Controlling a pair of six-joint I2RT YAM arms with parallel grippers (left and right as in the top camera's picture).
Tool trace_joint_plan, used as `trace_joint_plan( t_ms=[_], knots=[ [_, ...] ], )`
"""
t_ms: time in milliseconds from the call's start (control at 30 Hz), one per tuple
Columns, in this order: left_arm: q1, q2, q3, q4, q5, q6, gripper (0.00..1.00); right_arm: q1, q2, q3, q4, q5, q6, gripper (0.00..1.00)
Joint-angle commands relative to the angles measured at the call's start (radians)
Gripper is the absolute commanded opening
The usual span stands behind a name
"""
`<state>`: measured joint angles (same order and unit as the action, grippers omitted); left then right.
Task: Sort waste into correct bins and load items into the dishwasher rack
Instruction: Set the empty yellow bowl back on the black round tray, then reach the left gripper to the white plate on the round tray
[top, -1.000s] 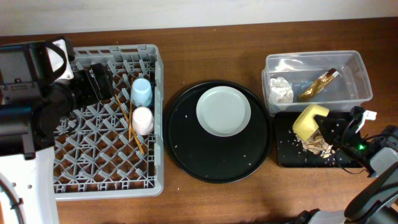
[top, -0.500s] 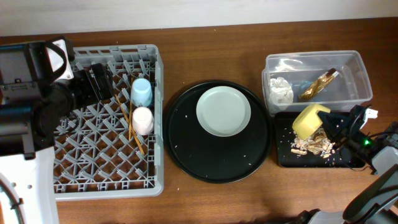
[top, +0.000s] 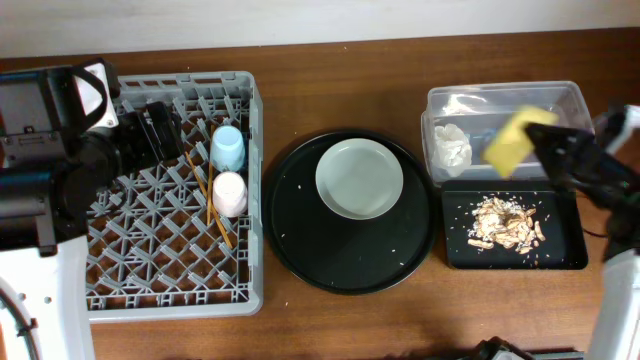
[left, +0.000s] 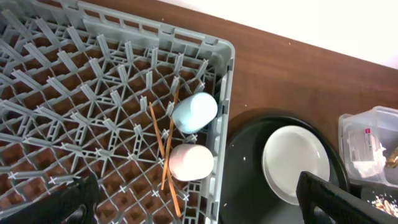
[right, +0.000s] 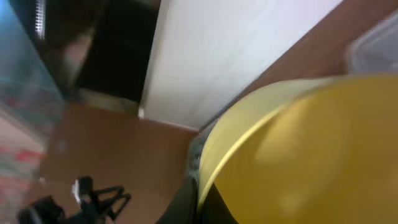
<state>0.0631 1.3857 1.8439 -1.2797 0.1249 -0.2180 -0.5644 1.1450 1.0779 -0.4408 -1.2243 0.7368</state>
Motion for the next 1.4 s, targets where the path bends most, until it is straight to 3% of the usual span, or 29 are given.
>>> trace_joint_plan(
  t_ms=[0, 100, 233, 333, 467, 600, 633, 700, 867, 933, 967, 1100, 1167, 1233, 1300, 1367],
  knots=[
    [0.002, 0.000, 0.010, 0.002, 0.010, 0.002, 1.00, 0.322, -0.047, 0.075, -0.135, 0.452, -0.093, 0.04],
    [0.002, 0.000, 0.010, 0.002, 0.010, 0.002, 0.99, 0.803, -0.017, 0.086, -0.317, 0.935, -0.197, 0.04],
    [0.002, 0.000, 0.010, 0.002, 0.010, 0.002, 0.99, 1.233, 0.122, 0.085, -0.429, 1.178, -0.206, 0.04],
    [0.002, 0.000, 0.010, 0.002, 0.010, 0.002, 0.99, 1.388, 0.280, 0.085, -0.431, 1.204, -0.206, 0.05],
    [0.002, 0.000, 0.010, 0.002, 0.010, 0.002, 0.99, 1.456, 0.493, 0.085, -0.394, 1.182, -0.206, 0.05],
    [0.002, 0.000, 0.010, 0.002, 0.010, 0.002, 0.99, 1.461, 0.523, 0.087, -0.367, 1.168, -0.230, 0.24],
    [0.002, 0.000, 0.010, 0.002, 0.010, 0.002, 0.99, 1.461, 0.510, 0.091, -0.369, 1.151, -0.279, 0.39],
    [0.002, 0.001, 0.010, 0.002, 0.010, 0.002, 0.99, 1.458, 0.477, 0.120, -0.406, 1.155, -0.319, 0.54],
    [0.002, 0.000, 0.010, 0.002, 0.010, 0.002, 1.00, 1.281, 0.356, 0.298, -0.668, 1.242, -0.319, 0.64],
    [0.002, 0.000, 0.010, 0.002, 0.010, 0.002, 0.99, 1.142, 0.301, 0.323, -0.718, 1.314, -0.319, 0.79],
    [0.002, 0.000, 0.010, 0.002, 0.010, 0.002, 0.99, 1.070, 0.280, 0.323, -0.737, 1.344, -0.319, 0.97],
    [0.002, 0.000, 0.010, 0.053, 0.011, 0.001, 0.99, 0.755, 0.239, 0.323, -0.809, 1.360, -0.318, 0.99],
    [0.002, 0.000, 0.010, 0.064, 0.117, -0.017, 0.99, 0.651, 0.243, 0.323, -0.809, 1.360, -0.318, 0.99],
    [-0.015, 0.003, -0.002, 0.040, 0.341, -0.015, 0.99, 0.578, 0.243, 0.323, -0.809, 1.360, -0.318, 0.99],
    [-0.068, 0.007, -0.020, 0.036, 0.380, -0.012, 0.99, 0.539, 0.243, 0.323, -0.809, 1.360, -0.318, 0.99],
    [-0.207, 0.007, -0.076, 0.063, 0.375, -0.013, 0.95, 0.526, 0.244, 0.323, -0.809, 1.360, -0.318, 0.99]
  ],
)
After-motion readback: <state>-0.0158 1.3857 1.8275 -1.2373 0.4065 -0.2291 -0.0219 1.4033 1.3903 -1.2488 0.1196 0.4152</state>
